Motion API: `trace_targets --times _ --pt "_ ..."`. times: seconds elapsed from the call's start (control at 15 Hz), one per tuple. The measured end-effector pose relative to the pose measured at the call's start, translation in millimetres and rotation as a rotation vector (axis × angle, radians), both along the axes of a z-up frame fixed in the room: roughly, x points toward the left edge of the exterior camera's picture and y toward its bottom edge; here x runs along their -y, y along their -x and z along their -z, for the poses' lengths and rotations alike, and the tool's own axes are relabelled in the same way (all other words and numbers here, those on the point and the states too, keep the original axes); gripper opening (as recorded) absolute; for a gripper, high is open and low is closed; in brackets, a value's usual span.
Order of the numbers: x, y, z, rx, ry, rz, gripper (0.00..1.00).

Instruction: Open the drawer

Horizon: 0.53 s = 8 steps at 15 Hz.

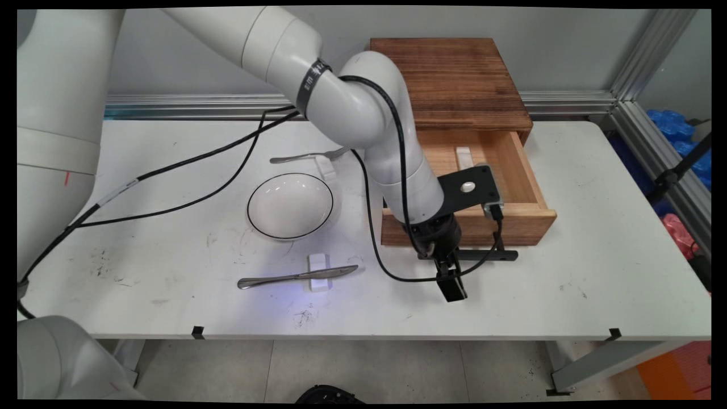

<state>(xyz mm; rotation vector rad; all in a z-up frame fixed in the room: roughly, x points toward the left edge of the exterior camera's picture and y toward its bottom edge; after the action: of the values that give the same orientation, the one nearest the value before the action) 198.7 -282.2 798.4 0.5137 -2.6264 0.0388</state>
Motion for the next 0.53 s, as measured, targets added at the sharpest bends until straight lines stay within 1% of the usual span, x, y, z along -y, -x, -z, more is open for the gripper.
trace_targets --times 0.53 --pt "-17.2 3.0 4.8 0.023 0.014 0.012 1.0"
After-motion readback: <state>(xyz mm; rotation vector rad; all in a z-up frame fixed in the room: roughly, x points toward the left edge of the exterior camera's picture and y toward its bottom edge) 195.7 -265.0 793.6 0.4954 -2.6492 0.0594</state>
